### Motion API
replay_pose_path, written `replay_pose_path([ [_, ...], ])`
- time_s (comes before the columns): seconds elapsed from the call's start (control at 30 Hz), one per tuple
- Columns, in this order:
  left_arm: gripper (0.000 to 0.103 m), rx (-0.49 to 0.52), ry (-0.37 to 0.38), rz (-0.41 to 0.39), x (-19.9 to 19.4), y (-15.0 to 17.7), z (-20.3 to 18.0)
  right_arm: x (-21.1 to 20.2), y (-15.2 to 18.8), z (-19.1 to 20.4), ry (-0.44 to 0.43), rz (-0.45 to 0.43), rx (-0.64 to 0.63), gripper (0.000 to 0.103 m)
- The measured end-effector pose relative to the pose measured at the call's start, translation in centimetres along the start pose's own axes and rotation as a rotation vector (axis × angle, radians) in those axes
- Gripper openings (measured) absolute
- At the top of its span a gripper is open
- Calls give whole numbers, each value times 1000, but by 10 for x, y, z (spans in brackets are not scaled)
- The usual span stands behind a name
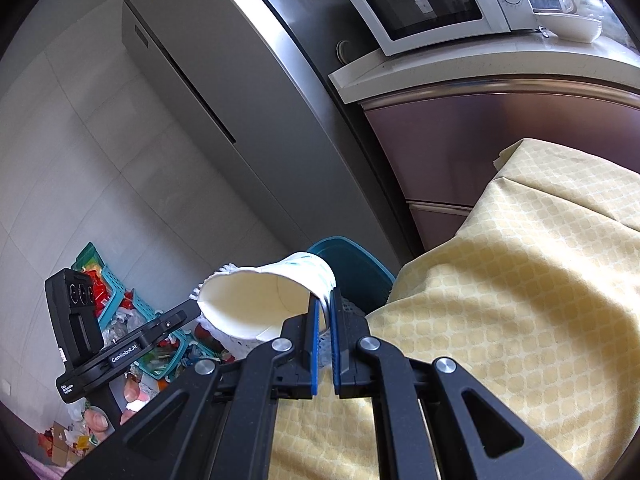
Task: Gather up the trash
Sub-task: 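Carry the foam net and paper cup over the teal bin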
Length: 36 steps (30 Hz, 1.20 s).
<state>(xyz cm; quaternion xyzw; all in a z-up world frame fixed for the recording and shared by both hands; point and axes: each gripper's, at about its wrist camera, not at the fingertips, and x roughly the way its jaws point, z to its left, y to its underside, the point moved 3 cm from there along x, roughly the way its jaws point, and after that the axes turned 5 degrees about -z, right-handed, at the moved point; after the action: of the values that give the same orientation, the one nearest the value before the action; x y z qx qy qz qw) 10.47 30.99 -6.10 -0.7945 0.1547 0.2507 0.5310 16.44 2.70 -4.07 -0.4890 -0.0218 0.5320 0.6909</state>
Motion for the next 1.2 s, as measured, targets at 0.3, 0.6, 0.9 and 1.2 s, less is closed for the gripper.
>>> replay_pose_path([
  [0.3,11,-1,-4,0,1,0,1,8,0,-1,2,14,11,4],
  [0.6,11,-9,-15,4,10,0,10,19,0,1,11,33,7,4],
  [0.9,11,-15,-26,19,21,4,12,36,2,4,31,67,-7,4],
  [1.2,11,-10,-37,31,30,5,12,53,6,9,43,99,-23,4],
])
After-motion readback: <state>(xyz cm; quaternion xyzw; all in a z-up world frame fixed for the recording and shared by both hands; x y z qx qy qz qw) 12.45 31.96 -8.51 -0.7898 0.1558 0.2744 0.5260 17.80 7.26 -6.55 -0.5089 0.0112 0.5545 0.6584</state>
